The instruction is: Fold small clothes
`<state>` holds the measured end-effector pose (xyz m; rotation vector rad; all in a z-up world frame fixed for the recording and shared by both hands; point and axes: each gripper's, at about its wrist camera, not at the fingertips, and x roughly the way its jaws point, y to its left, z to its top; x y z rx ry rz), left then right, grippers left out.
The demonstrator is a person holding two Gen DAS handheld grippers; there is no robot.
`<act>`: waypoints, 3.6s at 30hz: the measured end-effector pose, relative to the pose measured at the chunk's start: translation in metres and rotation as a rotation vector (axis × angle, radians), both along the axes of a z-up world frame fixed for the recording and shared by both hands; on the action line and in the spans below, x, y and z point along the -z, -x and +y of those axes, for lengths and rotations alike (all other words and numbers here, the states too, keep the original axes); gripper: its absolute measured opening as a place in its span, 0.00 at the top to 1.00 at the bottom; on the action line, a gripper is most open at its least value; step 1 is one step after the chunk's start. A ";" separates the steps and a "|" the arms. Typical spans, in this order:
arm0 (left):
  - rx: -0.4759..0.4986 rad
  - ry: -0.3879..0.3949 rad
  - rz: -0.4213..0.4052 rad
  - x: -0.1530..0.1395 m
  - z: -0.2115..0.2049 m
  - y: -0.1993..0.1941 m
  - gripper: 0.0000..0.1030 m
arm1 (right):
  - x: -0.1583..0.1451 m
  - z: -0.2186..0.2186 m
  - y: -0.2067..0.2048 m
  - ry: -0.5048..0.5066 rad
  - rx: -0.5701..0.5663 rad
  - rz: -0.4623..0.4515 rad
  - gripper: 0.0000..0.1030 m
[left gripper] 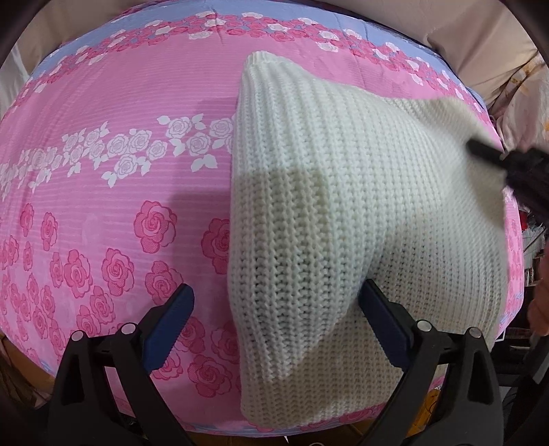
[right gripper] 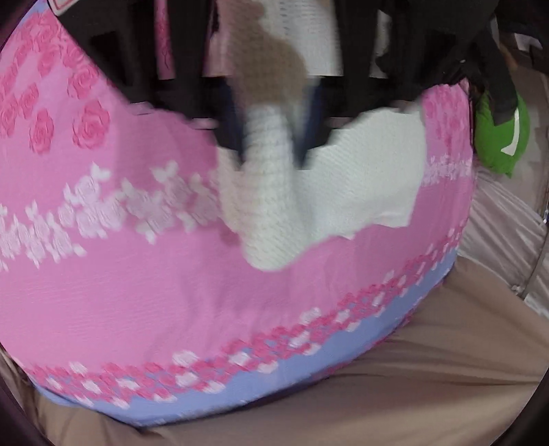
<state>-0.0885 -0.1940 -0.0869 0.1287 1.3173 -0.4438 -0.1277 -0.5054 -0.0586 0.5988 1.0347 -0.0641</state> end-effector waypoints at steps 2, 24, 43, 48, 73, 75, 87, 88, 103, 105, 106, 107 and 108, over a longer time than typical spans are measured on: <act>0.001 0.006 -0.004 0.000 0.002 -0.001 0.07 | -0.027 0.003 0.009 -0.013 -0.003 -0.118 0.86; 0.003 0.153 -0.053 -0.026 -0.006 0.016 0.13 | 0.016 0.019 0.098 -0.098 0.001 0.057 0.79; -0.019 0.136 -0.086 -0.047 -0.019 -0.023 0.13 | -0.042 -0.006 0.069 -0.096 0.048 -0.066 0.90; -0.023 0.037 -0.089 -0.012 -0.039 -0.073 0.11 | -0.036 0.008 -0.007 0.038 -0.050 -0.024 0.92; 0.037 -0.043 0.052 0.025 0.002 0.035 0.04 | 0.010 0.039 0.110 0.064 -0.115 0.101 1.00; -0.007 -0.008 0.080 0.035 0.009 0.033 0.04 | 0.039 0.032 0.113 0.086 -0.113 0.160 0.99; -0.018 0.036 -0.083 -0.029 -0.006 0.050 0.05 | -0.026 0.017 0.120 0.009 -0.093 -0.001 0.88; -0.021 0.034 -0.094 -0.030 -0.008 0.047 0.05 | -0.029 0.020 0.114 0.005 -0.113 -0.010 0.88; -0.047 -0.046 -0.082 -0.011 -0.017 0.036 0.05 | -0.019 0.018 0.099 0.098 -0.113 0.025 0.48; -0.049 -0.041 -0.080 -0.014 -0.017 0.038 0.05 | -0.015 0.009 0.099 0.100 -0.078 0.027 0.40; -0.051 -0.036 -0.079 -0.014 -0.018 0.036 0.05 | -0.010 0.004 0.097 0.086 -0.060 0.045 0.39; -0.053 -0.030 -0.075 -0.013 -0.021 0.032 0.05 | -0.006 0.003 0.092 0.069 -0.048 0.057 0.36; -0.061 -0.016 -0.067 -0.013 -0.019 0.029 0.05 | -0.001 0.000 0.090 0.051 -0.033 0.066 0.35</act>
